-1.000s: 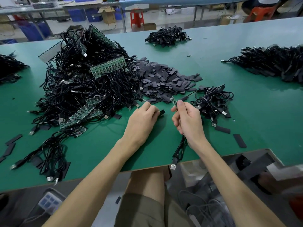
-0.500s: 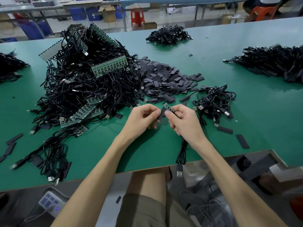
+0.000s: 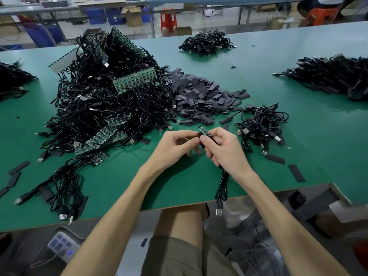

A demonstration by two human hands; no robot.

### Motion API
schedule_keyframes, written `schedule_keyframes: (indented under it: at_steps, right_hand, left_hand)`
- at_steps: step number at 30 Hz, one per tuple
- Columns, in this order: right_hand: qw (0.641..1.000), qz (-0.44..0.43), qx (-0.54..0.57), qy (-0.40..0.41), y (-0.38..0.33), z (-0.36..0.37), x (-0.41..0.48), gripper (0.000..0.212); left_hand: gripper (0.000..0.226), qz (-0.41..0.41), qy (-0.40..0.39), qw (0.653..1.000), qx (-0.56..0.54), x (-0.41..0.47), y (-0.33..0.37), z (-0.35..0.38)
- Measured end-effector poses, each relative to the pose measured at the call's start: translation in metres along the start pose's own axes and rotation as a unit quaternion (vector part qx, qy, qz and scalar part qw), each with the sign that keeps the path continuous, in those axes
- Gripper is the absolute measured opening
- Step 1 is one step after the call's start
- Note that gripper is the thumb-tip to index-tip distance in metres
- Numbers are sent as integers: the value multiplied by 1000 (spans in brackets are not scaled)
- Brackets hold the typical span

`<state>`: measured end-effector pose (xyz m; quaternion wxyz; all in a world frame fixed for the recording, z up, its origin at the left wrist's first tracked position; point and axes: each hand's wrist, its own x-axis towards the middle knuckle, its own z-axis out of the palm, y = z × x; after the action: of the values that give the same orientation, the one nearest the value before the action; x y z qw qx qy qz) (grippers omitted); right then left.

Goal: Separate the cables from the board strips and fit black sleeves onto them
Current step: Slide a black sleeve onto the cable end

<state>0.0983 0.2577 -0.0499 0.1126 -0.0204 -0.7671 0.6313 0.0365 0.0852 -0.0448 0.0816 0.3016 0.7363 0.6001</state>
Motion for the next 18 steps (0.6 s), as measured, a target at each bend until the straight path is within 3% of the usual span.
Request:
schedule_keyframes:
  at_steps: [7, 12, 18]
  right_hand:
    - [999, -15, 27, -32, -2, 0, 0, 14]
    - [996, -35, 58, -61, -5, -1, 0, 17]
    - [996, -41, 52, -61, -3, 1, 0, 24]
  left_hand:
    - [22, -18, 19, 993, -117, -1, -1, -1]
    - [21, -14, 52, 991, -124, -1, 1, -4]
    - [22, -14, 38, 988, -147, -1, 2, -4]
